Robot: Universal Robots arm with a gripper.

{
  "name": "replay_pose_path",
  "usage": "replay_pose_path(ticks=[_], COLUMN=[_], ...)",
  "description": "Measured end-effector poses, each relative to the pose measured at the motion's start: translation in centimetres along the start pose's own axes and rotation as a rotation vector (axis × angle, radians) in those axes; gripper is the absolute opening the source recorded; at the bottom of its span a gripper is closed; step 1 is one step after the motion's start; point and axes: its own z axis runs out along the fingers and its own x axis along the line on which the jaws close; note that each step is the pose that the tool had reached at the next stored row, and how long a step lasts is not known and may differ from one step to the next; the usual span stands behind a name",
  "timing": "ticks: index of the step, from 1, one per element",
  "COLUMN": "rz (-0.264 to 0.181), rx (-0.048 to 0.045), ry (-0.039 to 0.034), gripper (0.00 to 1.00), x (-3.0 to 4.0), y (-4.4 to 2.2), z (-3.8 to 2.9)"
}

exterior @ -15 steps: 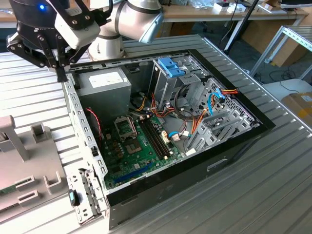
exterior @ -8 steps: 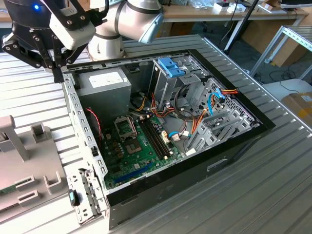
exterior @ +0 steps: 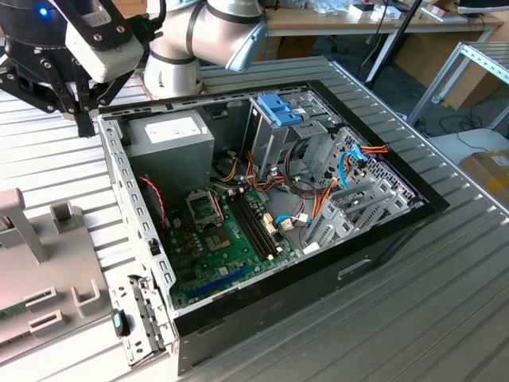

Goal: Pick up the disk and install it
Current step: 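Reach for the disk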

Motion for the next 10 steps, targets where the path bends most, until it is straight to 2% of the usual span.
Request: replay_pose_path(ticks=[10], rz=[0.0], rx=[0.0007], ry=[-0.0001], gripper=[0.11], x=[0.89], y=[-0.07], z=[-0.02])
